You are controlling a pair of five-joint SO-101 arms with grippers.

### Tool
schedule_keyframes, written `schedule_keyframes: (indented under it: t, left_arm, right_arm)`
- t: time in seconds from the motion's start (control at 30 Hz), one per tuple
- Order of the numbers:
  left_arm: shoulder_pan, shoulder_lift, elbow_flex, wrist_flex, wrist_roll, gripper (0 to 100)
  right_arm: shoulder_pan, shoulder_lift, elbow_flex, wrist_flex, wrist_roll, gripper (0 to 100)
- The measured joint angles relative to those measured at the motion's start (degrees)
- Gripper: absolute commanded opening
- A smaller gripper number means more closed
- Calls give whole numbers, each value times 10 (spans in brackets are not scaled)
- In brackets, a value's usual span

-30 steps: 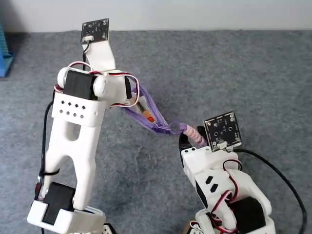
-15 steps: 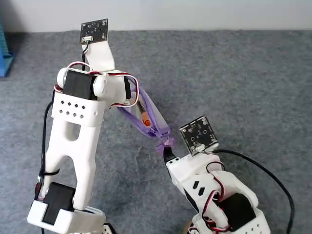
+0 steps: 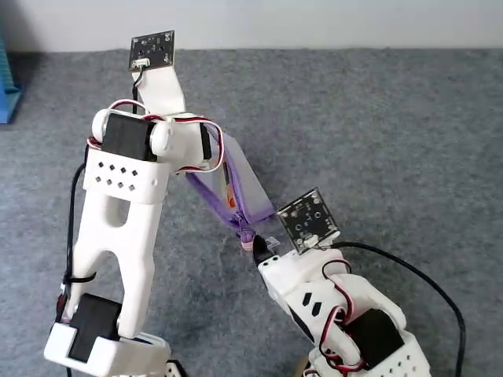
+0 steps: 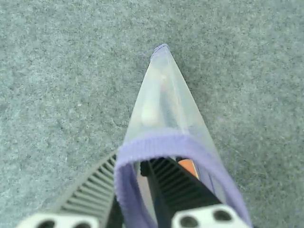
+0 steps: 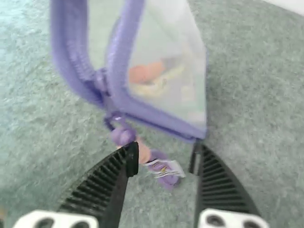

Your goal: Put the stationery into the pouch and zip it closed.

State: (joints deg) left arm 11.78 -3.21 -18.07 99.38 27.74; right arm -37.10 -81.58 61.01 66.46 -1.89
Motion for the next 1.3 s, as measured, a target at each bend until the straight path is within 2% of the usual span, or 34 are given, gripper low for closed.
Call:
schedule_keyframes:
  t: [0.17,0.23,0.53,0.8,1.1,1.3]
  left_arm:
    - [0,0,0,0,0,13]
    - [0,0,0,0,0,13]
    - [0,0,0,0,0,13]
    - [0,0,2,0,0,13]
    - [0,0,2,0,0,13]
    - [0,0,2,0,0,13]
  right_arm:
    - [-30,-2,-4,91,-33,216]
    - [-42,-5,-4,97,-44,216]
    - [-62,9,76,-48,-47,214]
    - [-62,9,96,-107,-47,57]
    - [-63,9,126,-140,-47,145]
    - [-63,9,127,-140,-47,151]
